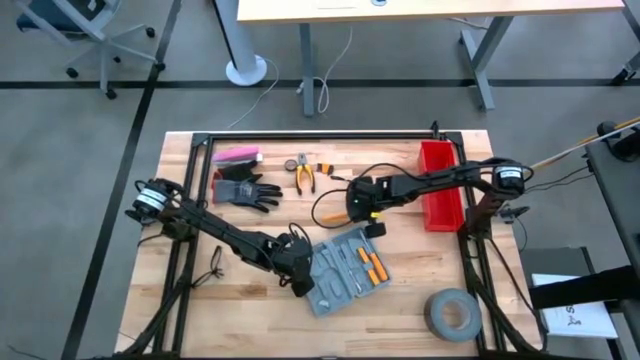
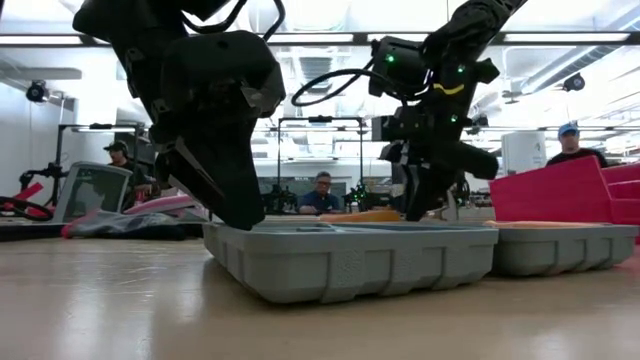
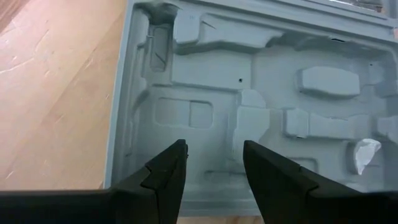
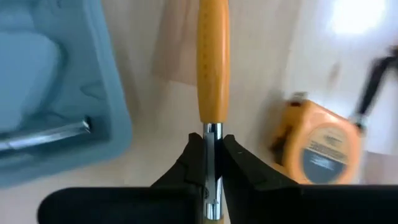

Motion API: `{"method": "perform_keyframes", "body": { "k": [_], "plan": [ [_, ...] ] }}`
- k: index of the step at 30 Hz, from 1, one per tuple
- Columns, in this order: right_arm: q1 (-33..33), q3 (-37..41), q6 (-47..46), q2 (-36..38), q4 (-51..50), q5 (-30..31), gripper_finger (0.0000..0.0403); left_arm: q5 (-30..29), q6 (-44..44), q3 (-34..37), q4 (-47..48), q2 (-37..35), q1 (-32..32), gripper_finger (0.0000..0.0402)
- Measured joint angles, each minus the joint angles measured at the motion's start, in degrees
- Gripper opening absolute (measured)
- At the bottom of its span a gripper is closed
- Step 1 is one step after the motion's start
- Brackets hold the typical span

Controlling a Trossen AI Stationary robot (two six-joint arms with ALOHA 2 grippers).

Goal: Prefit tool cases
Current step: Remove the hammer from the pre-fit tool case

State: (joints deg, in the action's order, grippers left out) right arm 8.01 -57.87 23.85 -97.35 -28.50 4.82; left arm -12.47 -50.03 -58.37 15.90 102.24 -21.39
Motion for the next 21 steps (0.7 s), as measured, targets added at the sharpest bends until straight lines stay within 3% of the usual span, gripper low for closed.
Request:
{"method": "perform_keyframes", "body": {
  "k": [14, 18, 21],
  "plan": [
    [4.3, 0.0, 10.2, 6.1, -2.5, 6.3, 0.0002, 0.0, 0.0, 0.0, 0.0, 0.0, 0.0, 0.0165],
    [6.2, 0.0, 7.8, 6.1, -5.8, -0.4, 0.0001, 0.0, 0.0, 0.0, 0.0, 0.0, -0.1, 0.0165],
    [6.0, 0.0, 5.1, 5.4, -6.0, -2.0, 0.0001, 0.0, 0.0, 0.0, 0.0, 0.0, -0.1, 0.0165]
  ]
}}
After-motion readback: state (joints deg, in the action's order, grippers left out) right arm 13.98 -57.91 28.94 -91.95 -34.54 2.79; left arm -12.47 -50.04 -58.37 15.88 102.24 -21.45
